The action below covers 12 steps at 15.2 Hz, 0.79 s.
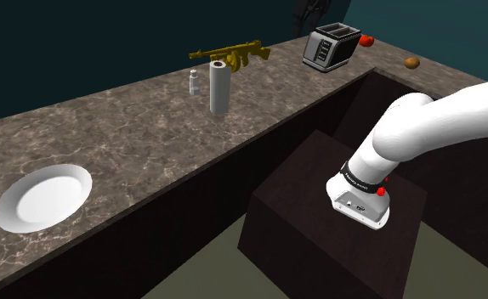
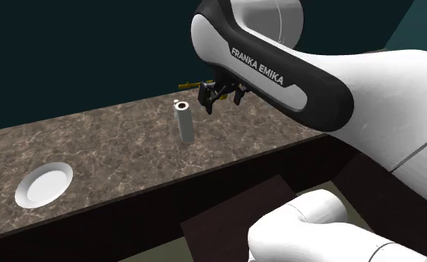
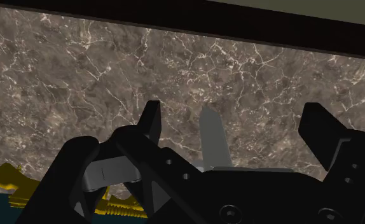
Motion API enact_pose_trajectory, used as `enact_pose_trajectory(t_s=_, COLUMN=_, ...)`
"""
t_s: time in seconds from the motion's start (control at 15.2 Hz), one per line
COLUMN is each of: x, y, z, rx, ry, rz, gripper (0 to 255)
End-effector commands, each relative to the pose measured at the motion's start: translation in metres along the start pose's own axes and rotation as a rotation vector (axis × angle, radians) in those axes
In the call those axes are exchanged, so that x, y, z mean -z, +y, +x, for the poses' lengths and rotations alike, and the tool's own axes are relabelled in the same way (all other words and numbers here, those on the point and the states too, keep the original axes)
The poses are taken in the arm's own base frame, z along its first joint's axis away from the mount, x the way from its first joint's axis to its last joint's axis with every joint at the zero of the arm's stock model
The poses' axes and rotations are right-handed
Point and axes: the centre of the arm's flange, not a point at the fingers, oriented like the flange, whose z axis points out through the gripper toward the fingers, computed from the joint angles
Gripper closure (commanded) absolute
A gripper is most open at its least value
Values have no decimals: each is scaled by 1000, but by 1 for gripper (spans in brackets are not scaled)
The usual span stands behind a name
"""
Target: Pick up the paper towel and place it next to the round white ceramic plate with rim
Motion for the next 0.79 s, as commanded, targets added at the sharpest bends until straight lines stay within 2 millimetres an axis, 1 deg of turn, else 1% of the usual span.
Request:
enact_pose_trajectory(t_s=0.0, x=0, y=0, z=0, rx=0, ry=0, rz=0, gripper=0)
enact_pose_trajectory(t_s=0.73, x=-81, y=-19, z=125, rx=-43, ry=-35, rz=-15, gripper=0)
